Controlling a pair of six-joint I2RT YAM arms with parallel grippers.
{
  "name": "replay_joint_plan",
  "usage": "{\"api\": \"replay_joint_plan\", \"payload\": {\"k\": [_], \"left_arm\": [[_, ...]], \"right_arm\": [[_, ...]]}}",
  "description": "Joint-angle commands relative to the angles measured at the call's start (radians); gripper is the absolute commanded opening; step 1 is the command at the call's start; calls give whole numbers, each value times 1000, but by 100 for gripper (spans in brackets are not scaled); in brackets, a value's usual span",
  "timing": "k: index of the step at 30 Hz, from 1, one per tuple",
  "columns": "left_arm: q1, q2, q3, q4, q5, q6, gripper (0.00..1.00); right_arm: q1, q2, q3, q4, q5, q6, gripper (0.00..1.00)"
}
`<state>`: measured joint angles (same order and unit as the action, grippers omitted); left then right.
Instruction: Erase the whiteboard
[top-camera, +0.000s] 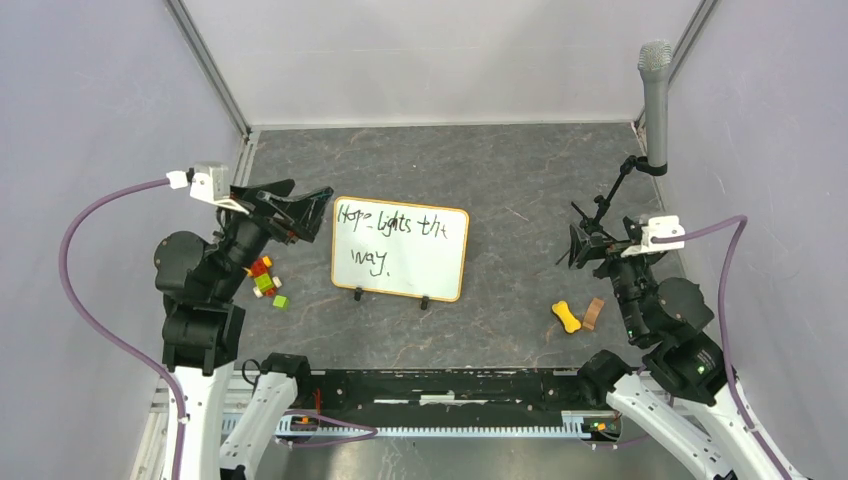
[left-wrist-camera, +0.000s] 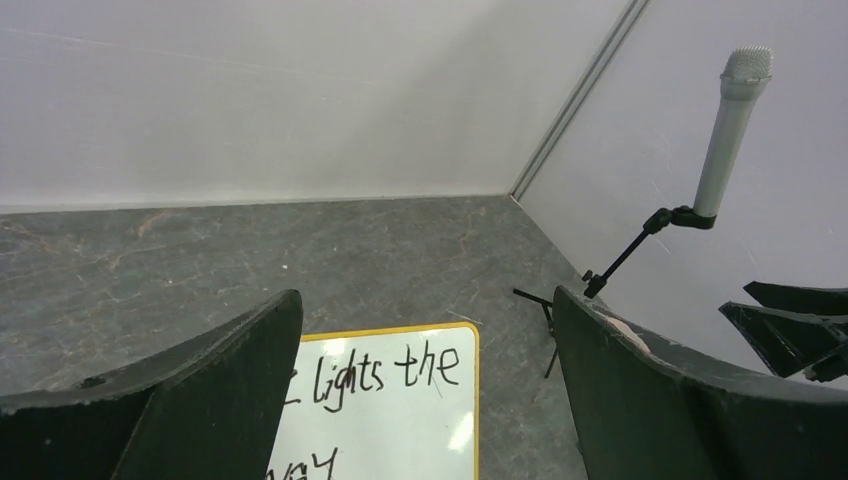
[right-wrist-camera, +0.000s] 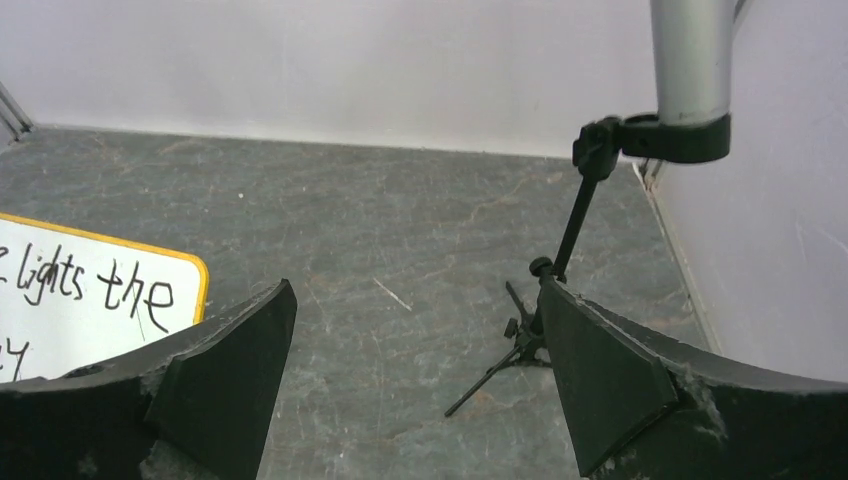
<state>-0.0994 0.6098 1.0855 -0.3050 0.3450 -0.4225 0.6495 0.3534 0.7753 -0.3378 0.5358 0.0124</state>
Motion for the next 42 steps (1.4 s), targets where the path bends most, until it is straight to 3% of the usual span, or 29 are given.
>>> {"api": "replay_joint_plan", "payload": {"k": [1,8,12,19,24,28,34,42], "left_arm": [[6,49,-1,18,84,15,100],[2,129,-19,12,207,5,100],[-15,156,-47,12,221,19,100],[-35,161,-145,56,186,28,100],[-41,160,-187,79,189,33,100],[-58,139,-181,14,150,101,100],[-80,125,-182,-31,79,129,100],[-92,148,-199,-32,82,109,100]], "right_arm": [[-4,68,16,-69,4,92,98],[-4,62,-73,-34,-174,114,97],[-4,22,-204,31,-201,217,98],[-3,114,-418,36,-68,351,98],[-19,286,-429,-6,21,433,98],[-110,424,-391,-109,68,513,98],[-307,410,-419,-134,-177,513,98],[-319,382,-410,-197,-344,483,98]]}}
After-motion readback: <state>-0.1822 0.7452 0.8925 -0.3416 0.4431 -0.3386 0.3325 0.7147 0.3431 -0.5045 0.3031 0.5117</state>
